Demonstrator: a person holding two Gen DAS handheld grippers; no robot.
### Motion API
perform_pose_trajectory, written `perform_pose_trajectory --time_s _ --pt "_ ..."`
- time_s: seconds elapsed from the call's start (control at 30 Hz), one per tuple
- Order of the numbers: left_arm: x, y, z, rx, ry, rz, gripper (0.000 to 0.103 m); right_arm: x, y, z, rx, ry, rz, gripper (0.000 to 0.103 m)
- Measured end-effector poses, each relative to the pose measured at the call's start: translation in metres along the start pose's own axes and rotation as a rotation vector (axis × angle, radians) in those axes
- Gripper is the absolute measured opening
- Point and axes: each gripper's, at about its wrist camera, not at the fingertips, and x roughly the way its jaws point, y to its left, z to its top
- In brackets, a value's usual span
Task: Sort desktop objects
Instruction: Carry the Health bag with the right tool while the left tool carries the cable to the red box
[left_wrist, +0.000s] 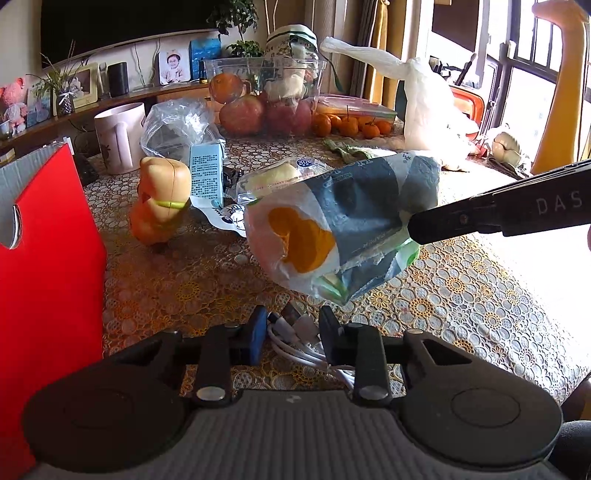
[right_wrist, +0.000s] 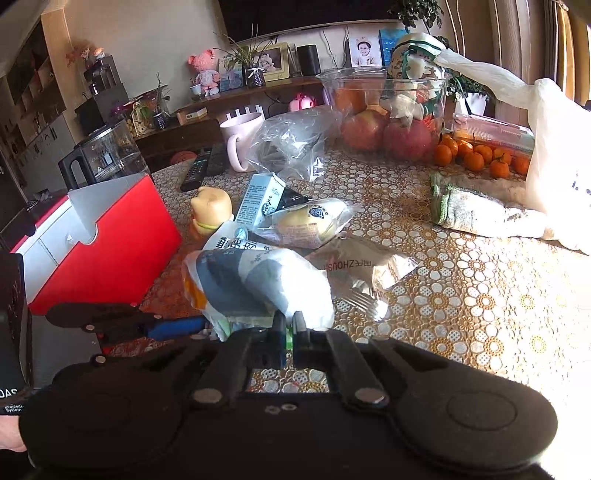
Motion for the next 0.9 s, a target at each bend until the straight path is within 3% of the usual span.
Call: perform_pose_trajectory --time_s 0.43,0.9 --pt "-0.034 -0.001 0.005 -0.043 -0.014 -0.038 0.028 -0.030 -0.009 -0.001 0.034 -0.033 -0.010 0.002" --pt "-0.112 0.013 0.027 -0.087 -0.073 -0.048 0.028 -0.078 0.020 0.013 0.021 -0.092 0.028 0.002"
